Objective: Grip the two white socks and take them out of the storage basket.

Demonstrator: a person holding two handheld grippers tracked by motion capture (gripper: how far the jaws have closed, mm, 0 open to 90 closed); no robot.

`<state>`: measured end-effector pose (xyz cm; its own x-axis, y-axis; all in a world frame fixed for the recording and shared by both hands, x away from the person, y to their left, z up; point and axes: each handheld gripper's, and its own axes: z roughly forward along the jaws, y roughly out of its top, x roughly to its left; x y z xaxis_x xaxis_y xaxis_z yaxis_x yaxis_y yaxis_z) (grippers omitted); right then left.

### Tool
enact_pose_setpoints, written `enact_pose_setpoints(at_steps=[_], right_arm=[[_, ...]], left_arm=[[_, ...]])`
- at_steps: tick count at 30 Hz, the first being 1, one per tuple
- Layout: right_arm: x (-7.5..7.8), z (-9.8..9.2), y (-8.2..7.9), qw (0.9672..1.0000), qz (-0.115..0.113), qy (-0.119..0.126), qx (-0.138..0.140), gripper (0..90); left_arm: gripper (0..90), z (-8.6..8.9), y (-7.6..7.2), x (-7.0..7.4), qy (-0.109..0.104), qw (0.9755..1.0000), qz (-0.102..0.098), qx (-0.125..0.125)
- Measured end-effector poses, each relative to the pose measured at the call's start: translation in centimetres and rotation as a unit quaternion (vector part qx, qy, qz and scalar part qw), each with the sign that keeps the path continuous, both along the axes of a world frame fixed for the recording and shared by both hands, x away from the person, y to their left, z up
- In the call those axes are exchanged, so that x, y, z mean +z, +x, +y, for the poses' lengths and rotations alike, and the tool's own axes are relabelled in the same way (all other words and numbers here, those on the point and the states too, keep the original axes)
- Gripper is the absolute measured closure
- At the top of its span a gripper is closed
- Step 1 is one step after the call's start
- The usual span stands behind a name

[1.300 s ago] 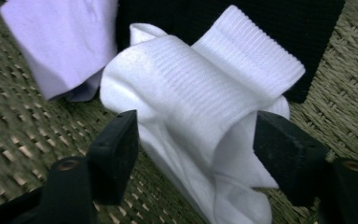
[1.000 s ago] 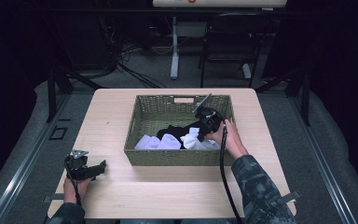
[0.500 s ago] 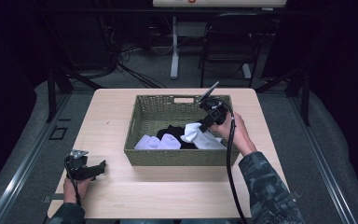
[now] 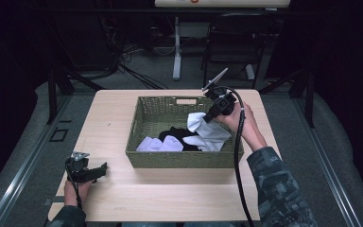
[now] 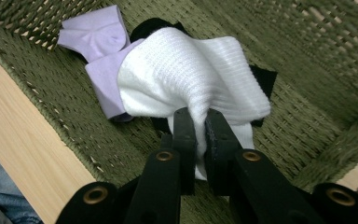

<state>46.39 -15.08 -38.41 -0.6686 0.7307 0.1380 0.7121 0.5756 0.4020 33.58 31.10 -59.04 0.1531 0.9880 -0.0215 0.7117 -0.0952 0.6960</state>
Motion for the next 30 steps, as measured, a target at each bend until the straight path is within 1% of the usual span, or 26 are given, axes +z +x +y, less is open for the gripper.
enact_pose_setpoints(at_steps=[7, 8, 10, 11, 14, 20, 22, 26, 27, 28, 30], right_arm=[[1.8, 0.3, 0.0, 1.0000, -0.006, -0.002, 0.004, 84.5], [2.0, 0.3, 0.0, 1.0000, -0.005, -0.005, 0.004, 84.5], [2.4, 0.4, 0.0, 1.0000, -0.007, -0.003, 0.005, 84.5], [2.6, 0.5, 0.0, 0.9999, -0.007, -0.008, 0.007, 84.5], [3.2, 0.5, 0.0, 0.9998, -0.010, -0.011, 0.009, 84.5], [4.3, 0.7, -0.1, 0.9997, -0.015, -0.013, 0.011, 84.4], [4.9, 0.6, -0.1, 0.9996, -0.017, -0.018, 0.011, 84.4], [5.5, 0.4, -0.1, 0.9996, -0.018, -0.021, 0.011, 84.4], [5.7, 0.4, -0.1, 0.9997, -0.017, -0.018, 0.008, 84.4], [5.9, 0.3, -0.1, 0.9995, -0.019, -0.024, 0.009, 84.4], [6.1, 0.1, -0.2, 0.9996, -0.020, -0.019, 0.005, 84.3]], left_arm=[[10.7, 0.0, 0.0, 0.0, -0.001, 1.0000, 0.000, -0.001], [10.7, 0.0, 0.1, 0.1, 0.000, 1.0000, 0.006, -0.003], [10.7, 0.0, 0.1, 0.0, 0.001, 1.0000, 0.002, -0.001], [10.7, 0.0, 0.1, 0.0, -0.001, 1.0000, 0.001, 0.000], [10.7, 0.0, 0.1, 0.0, -0.001, 1.0000, 0.001, 0.000], [10.6, 0.0, 0.1, 0.0, -0.001, 1.0000, 0.001, 0.000], [10.6, 0.0, 0.1, 0.0, -0.001, 1.0000, 0.001, -0.001], [10.7, 0.0, 0.1, 0.1, -0.001, 1.0000, 0.004, -0.002], [10.6, 0.0, 0.1, 0.1, -0.001, 1.0000, 0.004, -0.002], [10.6, 0.0, 0.1, 0.1, -0.001, 1.0000, 0.004, -0.002], [10.7, 0.0, 0.1, 0.1, -0.001, 1.0000, 0.004, -0.002]])
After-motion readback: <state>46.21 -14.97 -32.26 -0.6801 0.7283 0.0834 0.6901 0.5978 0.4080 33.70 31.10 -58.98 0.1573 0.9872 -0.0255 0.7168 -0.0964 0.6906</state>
